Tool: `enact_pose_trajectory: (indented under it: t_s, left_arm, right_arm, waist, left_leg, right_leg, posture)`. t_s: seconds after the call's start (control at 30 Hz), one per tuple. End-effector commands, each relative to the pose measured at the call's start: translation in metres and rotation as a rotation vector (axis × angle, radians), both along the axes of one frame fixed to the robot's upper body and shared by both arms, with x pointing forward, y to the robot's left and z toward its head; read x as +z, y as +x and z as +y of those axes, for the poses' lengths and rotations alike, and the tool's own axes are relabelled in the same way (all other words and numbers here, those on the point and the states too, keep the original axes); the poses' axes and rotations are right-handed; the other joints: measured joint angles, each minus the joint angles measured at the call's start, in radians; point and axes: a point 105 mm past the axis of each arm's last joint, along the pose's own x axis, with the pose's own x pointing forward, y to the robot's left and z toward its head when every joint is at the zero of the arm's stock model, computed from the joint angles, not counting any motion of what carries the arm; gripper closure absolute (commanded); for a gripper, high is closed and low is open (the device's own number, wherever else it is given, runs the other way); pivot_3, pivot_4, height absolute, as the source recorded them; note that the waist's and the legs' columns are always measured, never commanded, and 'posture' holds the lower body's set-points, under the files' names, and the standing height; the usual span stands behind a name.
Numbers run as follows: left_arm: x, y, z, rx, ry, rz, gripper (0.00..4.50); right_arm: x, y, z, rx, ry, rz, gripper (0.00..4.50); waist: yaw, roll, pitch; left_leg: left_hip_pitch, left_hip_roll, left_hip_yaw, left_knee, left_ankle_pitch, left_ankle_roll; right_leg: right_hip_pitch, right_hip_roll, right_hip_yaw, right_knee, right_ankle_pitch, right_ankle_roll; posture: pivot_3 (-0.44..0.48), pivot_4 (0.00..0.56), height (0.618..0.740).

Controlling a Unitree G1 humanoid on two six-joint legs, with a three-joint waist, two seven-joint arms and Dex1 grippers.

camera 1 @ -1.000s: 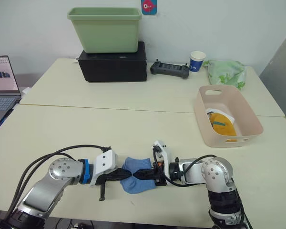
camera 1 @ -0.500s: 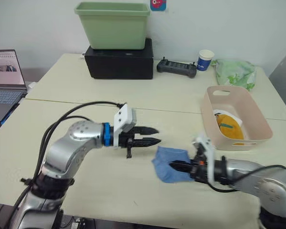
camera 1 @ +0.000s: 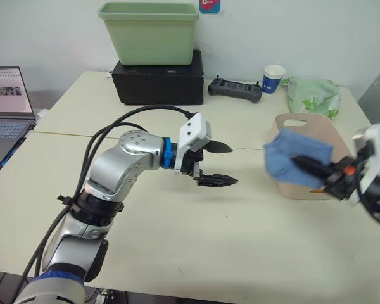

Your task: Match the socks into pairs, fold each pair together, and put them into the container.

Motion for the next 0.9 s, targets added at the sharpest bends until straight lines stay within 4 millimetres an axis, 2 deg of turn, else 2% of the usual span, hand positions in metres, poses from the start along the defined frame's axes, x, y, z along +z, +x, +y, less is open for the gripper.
enact_pose_trajectory:
  t_s: [0.03, 0.13, 0.23, 0.33, 0.43, 0.5, 0.63, 0.73, 0.83, 0.9]
  left_arm:
    - [0.018, 0.0, -0.007, -0.008, -0.035, -0.055, 0.05]
    - [0.026, 0.002, -0.011, 0.0, -0.06, -0.058, 0.05]
    - [0.029, 0.005, -0.013, 0.011, -0.072, -0.068, 0.05]
    - [0.028, 0.003, -0.016, 0.002, -0.077, -0.069, 0.05]
    - [0.027, 0.001, -0.017, 0.001, -0.083, -0.066, 0.05]
    - [0.025, 0.001, -0.017, 0.004, -0.083, -0.068, 0.05]
    - [0.024, 0.001, -0.017, 0.011, -0.086, -0.071, 0.05]
    - [0.023, 0.001, -0.017, 0.019, -0.091, -0.075, 0.05]
    - [0.02, 0.002, -0.016, 0.03, -0.091, -0.078, 0.05]
    - [0.019, 0.003, -0.016, 0.035, -0.084, -0.083, 0.0]
  right_arm:
    - [0.029, 0.015, -0.026, -0.168, -0.183, -0.176, 4.5]
    - [0.027, 0.033, -0.039, -0.228, -0.504, -0.268, 4.5]
    - [0.018, 0.045, -0.042, -0.202, -0.702, -0.339, 4.5]
    - [-0.002, 0.067, -0.037, -0.125, -1.015, -0.424, 4.5]
    - [-0.025, 0.082, -0.038, -0.046, -1.2, -0.434, 4.5]
    - [-0.037, 0.088, -0.041, -0.009, -1.261, -0.41, 4.5]
    - [-0.048, 0.096, -0.043, 0.038, -1.302, -0.363, 4.5]
    - [-0.059, 0.095, -0.04, 0.121, -1.282, -0.28, 4.5]
    - [-0.057, 0.093, -0.039, 0.139, -1.226, -0.242, 4.5]
    - [-0.056, 0.09, -0.04, 0.169, -1.218, -0.205, 3.82]
  waist:
    - [0.0, 0.0, 0.0]
    - [0.001, 0.0, 0.0]
    - [-0.001, 0.0, 0.0]
    - [-0.005, 0.0, 0.0]
    - [-0.004, 0.0, 0.0]
    - [-0.002, 0.001, 0.0]
    - [-0.001, 0.001, 0.001]
    - [-0.001, 0.001, 0.001]
    - [-0.001, 0.001, 0.0]
    - [-0.001, 0.001, 0.001]
  left_leg:
    - [0.0, 0.0, 0.0, -0.001, 0.0, 0.0]
    - [0.0, 0.0, 0.001, 0.0, 0.0, 0.0]
    - [0.001, 0.0, 0.001, 0.001, 0.0, 0.0]
    - [0.002, 0.0, 0.004, 0.001, 0.0, 0.0]
    - [0.003, 0.0, 0.006, 0.002, 0.0, 0.0]
    - [0.002, 0.001, 0.006, 0.002, 0.0, 0.0]
    - [0.001, 0.001, 0.006, 0.002, 0.0, 0.0]
    - [0.001, 0.001, 0.006, 0.002, 0.0, 0.0]
    - [0.001, 0.001, 0.006, 0.003, 0.0, 0.0]
    - [0.001, 0.001, 0.006, 0.003, 0.0, 0.0]
  right_leg:
    - [0.0, 0.0, 0.0, 0.0, 0.0, 0.0]
    - [0.0, 0.0, 0.001, 0.0, 0.0, 0.0]
    - [0.0, 0.0, 0.001, 0.001, 0.0, 0.0]
    - [0.0, 0.0, 0.002, 0.001, 0.0, 0.0]
    - [-0.001, -0.001, 0.003, 0.002, 0.0, 0.0]
    - [-0.001, -0.001, 0.004, 0.002, 0.0, 0.0]
    - [-0.001, -0.001, 0.004, 0.001, 0.0, 0.0]
    - [-0.001, -0.002, 0.004, 0.002, 0.0, 0.0]
    - [0.0, -0.002, 0.003, 0.002, 0.0, 0.0]
    - [0.0, -0.002, 0.003, 0.002, 0.0, 0.0]
  posture:
    - [0.0, 0.15, 0.72]
    - [0.0, 0.15, 0.72]
    - [0.0, 0.15, 0.72]
    - [0.0, 0.15, 0.72]
    - [0.0, 0.15, 0.72]
    - [0.0, 0.15, 0.72]
    - [0.0, 0.15, 0.72]
    - [0.0, 0.15, 0.72]
    - [0.0, 0.15, 0.72]
    - [0.0, 0.15, 0.72]
